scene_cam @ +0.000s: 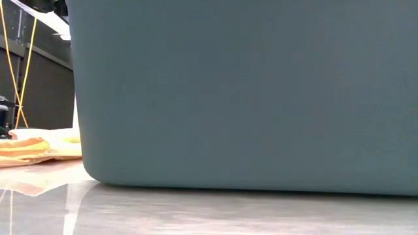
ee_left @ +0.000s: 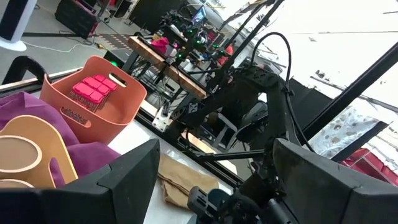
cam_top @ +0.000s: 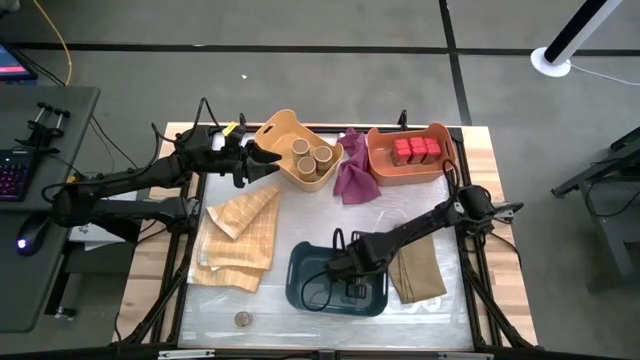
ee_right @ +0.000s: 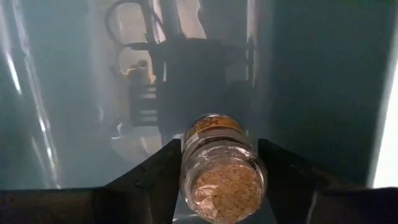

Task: Sort spices by type
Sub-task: Put the top transparent seasoning bottle into the blue bin, then put the transparent seasoning bottle into the blue bin

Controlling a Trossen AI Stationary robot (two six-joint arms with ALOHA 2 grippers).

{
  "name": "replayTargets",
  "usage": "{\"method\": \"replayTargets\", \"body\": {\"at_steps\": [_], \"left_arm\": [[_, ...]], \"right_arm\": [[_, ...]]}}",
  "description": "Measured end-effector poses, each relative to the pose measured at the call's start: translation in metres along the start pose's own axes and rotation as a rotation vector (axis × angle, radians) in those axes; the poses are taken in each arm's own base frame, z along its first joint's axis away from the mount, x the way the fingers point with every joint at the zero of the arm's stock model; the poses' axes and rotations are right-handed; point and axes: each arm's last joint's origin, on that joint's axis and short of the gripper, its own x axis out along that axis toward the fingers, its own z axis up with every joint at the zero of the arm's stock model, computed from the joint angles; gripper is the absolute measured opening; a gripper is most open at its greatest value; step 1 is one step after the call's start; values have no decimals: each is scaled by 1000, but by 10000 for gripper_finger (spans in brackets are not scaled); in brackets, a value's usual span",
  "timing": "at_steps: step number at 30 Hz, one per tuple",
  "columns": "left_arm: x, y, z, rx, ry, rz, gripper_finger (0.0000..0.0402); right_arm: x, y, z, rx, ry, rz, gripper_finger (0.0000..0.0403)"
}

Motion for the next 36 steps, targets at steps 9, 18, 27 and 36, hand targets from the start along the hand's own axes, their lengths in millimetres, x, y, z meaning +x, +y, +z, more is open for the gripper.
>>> {"method": "replayTargets", "body": {"at_steps": [9, 18, 27, 36], "left_arm": [[0, 0, 0, 0, 0, 0, 300], [0, 0, 0, 0, 0, 0, 300], [0, 0, 0, 1, -1, 0, 300], [0, 0, 0, 27, 0, -1, 300]], "right_arm": [[2, 1, 1, 1, 2, 31, 235], [-1, 0, -1, 2, 45, 48, 311], [-29, -1, 10, -103, 13, 11, 314], [-84, -4, 31, -117, -170, -208, 314]]}}
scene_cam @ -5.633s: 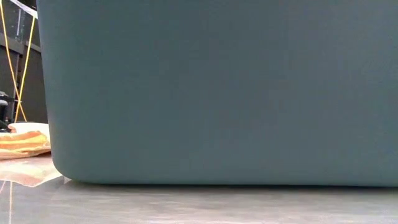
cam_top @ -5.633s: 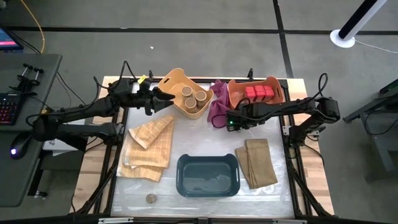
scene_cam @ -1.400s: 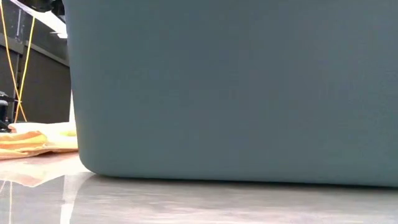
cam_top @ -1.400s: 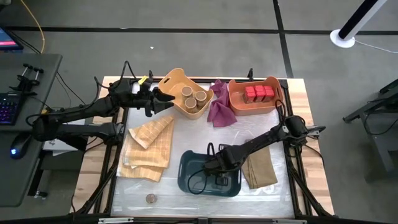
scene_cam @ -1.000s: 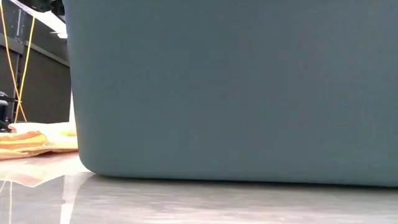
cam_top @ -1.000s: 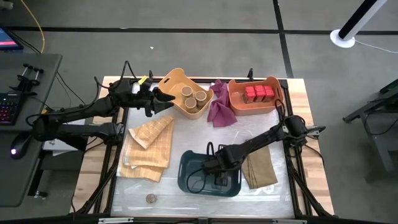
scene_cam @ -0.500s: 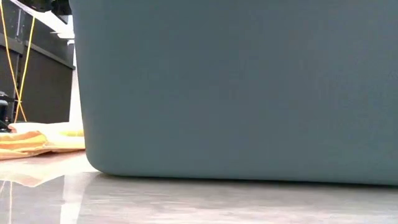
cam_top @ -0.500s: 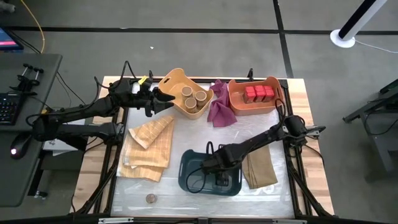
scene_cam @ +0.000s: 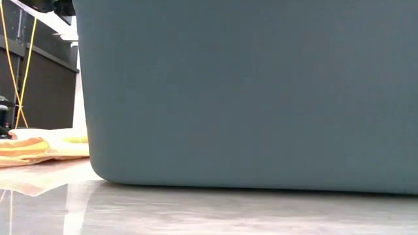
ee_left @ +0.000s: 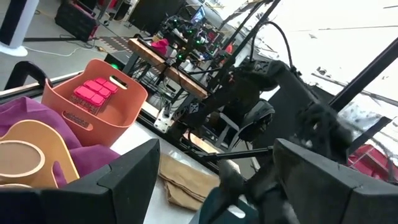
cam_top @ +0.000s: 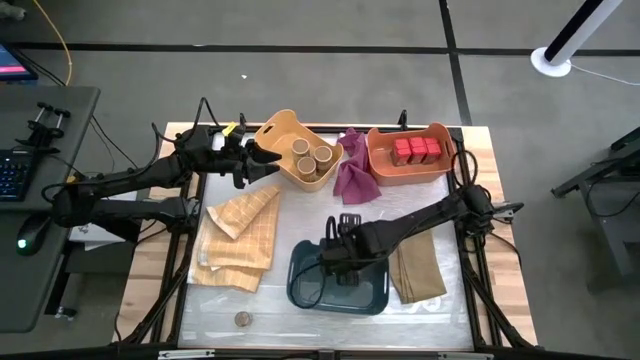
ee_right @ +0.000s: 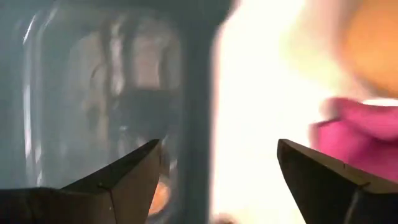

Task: Sort spices by type
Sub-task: Put the transparent seasoning bottle into the blue bin

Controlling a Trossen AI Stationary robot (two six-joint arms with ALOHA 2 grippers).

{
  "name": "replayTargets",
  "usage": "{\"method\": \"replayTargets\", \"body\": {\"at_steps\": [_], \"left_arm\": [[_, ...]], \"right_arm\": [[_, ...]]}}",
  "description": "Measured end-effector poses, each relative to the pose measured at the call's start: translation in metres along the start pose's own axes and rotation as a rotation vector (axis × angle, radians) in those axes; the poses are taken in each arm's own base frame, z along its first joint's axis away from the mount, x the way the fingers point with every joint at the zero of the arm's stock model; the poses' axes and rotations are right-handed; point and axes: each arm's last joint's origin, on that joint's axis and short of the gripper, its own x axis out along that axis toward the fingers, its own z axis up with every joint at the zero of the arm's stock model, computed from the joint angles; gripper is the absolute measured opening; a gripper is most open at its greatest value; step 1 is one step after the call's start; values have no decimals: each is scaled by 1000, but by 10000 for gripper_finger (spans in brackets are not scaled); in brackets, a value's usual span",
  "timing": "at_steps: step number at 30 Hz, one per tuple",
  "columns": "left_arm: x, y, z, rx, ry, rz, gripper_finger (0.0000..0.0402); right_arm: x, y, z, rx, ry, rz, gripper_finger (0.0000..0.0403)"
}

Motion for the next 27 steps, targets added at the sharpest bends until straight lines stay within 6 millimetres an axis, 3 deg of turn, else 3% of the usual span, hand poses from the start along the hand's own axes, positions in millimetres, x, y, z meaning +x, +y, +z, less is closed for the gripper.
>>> {"method": "replayTargets", "body": {"at_steps": [6, 12, 19, 27], "left_arm": [[0, 0, 0, 0, 7, -9, 300], [0, -3, -2, -108, 51, -70, 300], [9, -40, -26, -188, 167, -216, 300], [10, -103, -85, -255, 203, -137, 300]], "right_arm": [[-34, -28, 14, 231, -90, -178, 314], [-57, -45, 9, 346, -71, -299, 314], [-73, -36, -24, 399, -95, -351, 314], [-94, -11, -84, 454, -180, -283, 314]]}}
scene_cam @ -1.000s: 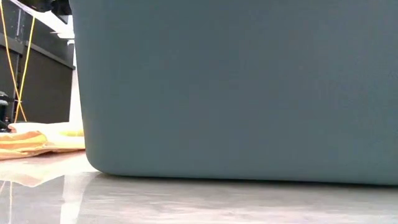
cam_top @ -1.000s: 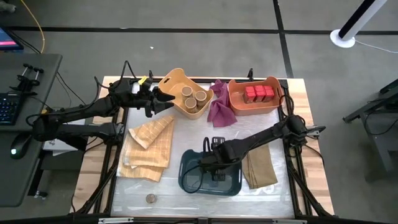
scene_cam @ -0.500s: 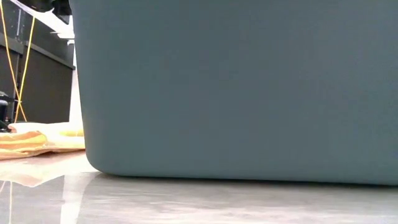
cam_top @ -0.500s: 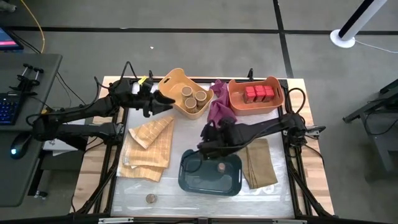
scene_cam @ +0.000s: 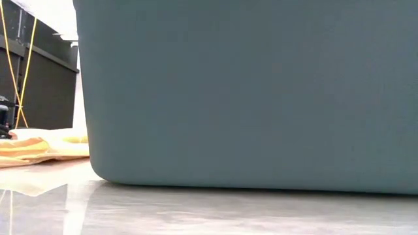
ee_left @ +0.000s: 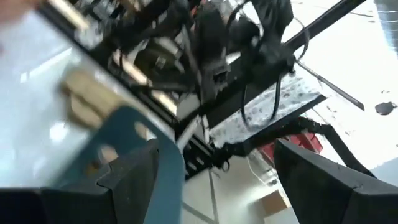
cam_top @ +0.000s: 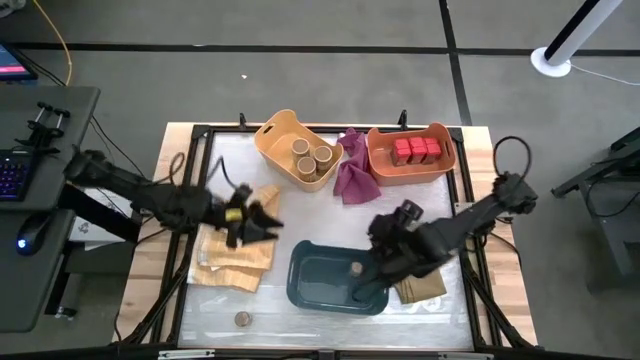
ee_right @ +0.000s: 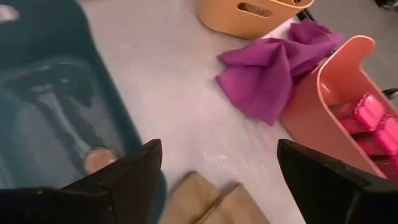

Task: Sort spices by type
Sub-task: Put the transparent seasoning bottle into the blue bin

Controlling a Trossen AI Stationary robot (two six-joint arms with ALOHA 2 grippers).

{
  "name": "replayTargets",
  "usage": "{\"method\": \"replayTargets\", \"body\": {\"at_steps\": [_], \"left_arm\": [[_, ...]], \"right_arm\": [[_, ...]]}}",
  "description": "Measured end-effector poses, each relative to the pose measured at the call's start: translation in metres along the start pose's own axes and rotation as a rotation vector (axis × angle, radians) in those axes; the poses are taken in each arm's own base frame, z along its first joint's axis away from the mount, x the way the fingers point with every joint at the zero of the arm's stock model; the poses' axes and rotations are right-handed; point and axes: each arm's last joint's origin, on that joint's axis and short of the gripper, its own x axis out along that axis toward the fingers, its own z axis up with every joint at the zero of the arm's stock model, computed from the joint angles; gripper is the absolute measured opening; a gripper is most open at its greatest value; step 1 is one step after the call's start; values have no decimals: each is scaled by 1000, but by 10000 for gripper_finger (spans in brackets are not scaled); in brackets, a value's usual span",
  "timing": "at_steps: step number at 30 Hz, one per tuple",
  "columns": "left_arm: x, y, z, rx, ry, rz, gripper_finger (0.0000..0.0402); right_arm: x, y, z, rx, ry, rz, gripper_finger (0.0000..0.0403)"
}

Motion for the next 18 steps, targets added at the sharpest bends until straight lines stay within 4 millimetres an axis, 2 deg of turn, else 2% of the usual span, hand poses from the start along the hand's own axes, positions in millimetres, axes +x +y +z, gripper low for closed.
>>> {"method": "replayTargets", "body": {"at_steps": [4, 8, 14, 18], "left_arm": [[8, -27, -35, -66, 112, 58, 300], [17, -63, -58, -27, 295, 120, 300], [17, -109, -82, 189, 692, 359, 300], [10, -116, -119, 396, 896, 516, 300]], "right_arm": [[-4, -2, -16, 77, -77, 71, 314], [-2, 3, -21, 154, -99, 191, 314], [0, 11, -21, 146, -77, 278, 314], [2, 11, -18, 193, -100, 271, 314]]}}
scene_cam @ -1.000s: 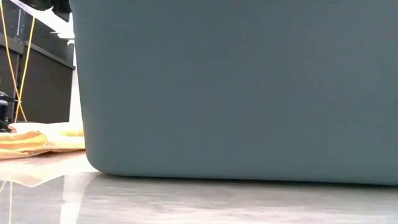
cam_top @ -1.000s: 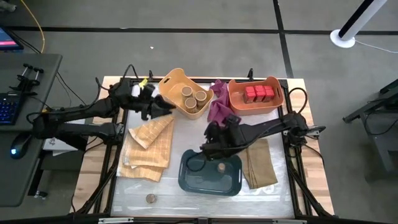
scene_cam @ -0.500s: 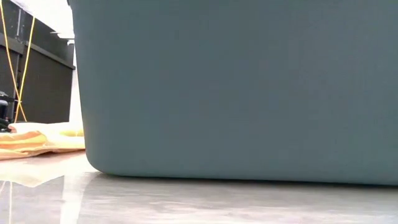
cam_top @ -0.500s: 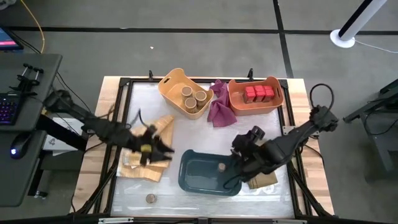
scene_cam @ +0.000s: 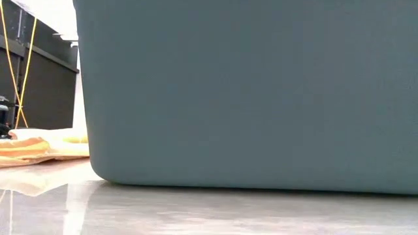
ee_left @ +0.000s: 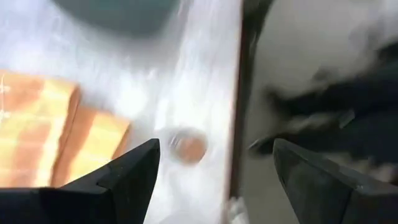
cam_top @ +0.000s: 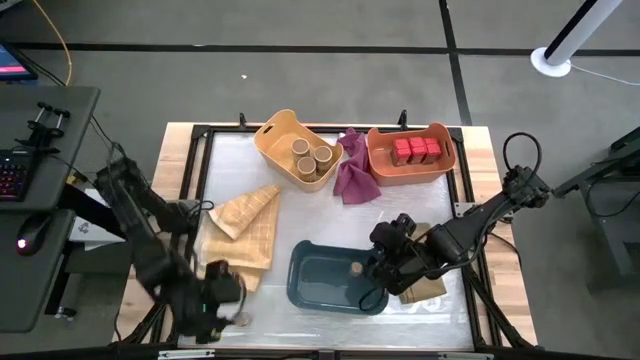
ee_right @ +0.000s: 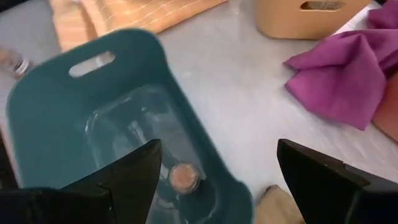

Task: Sort spices by type
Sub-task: Put the transparent seasoning bottle into the blue bin

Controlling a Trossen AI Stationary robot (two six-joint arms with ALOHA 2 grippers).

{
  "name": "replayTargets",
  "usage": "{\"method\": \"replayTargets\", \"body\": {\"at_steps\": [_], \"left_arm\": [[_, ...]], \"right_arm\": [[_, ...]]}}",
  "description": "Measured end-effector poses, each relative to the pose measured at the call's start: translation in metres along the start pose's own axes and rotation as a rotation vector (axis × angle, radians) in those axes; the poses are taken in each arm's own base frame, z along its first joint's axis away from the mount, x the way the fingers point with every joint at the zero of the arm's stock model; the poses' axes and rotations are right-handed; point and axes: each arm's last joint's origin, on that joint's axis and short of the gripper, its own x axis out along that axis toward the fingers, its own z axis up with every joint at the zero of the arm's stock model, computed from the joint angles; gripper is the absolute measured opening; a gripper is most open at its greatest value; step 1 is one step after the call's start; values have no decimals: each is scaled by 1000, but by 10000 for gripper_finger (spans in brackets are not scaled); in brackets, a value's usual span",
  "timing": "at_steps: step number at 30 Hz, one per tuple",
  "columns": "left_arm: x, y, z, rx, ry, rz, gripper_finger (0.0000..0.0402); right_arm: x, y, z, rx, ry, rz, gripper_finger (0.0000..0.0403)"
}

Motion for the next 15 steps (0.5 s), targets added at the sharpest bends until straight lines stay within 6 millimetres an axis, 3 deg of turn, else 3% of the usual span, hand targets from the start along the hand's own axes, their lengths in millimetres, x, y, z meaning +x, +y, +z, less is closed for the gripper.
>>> {"method": "replayTargets", "body": {"at_steps": [6, 10, 15], "left_arm": [[55, -31, -33, 216, 114, 83, 300], [84, -32, -38, 294, 142, 176, 300], [104, -29, -40, 318, 174, 243, 300]], "right_arm": [[3, -3, 4, 30, -9, -17, 314], [4, -4, 5, 29, -7, -20, 314], [5, -4, 6, 8, -5, -23, 314]]}}
